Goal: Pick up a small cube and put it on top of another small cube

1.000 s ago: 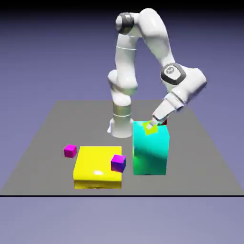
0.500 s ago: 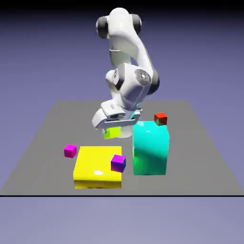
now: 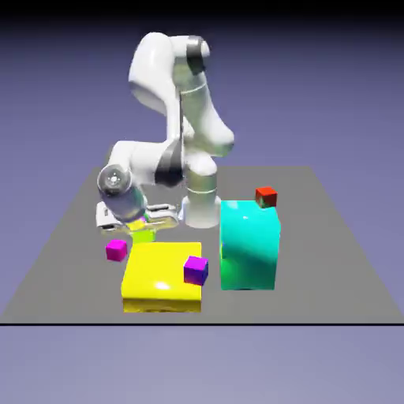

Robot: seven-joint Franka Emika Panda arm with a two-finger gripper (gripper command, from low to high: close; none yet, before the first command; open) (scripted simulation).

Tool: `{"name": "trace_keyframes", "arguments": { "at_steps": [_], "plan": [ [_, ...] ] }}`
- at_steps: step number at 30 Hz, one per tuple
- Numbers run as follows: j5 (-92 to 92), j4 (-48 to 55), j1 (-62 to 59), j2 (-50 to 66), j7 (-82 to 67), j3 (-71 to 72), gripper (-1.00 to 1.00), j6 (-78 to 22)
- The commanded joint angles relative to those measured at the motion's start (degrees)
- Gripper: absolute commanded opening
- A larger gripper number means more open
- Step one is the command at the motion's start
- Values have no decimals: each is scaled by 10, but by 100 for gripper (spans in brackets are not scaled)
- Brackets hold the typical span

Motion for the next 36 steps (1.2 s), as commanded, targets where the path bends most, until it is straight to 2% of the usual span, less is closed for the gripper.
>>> {"name": "trace_keyframes", "arguments": {
  "at_steps": [1, 26, 28, 33, 34, 36],
  "plan": [
    [9, 4, 7, 8, 1, -21, -100, -6],
    [267, 102, 180, 221, 35, -540, -100, -166],
    [267, 102, 180, 221, 35, -540, -100, -166],
    [281, 6, 201, 216, 27, -532, -100, -80],
    [281, 6, 201, 216, 27, -532, 100, -80],
    [278, 27, 196, 217, 29, -534, 100, -99]
  ]
}}
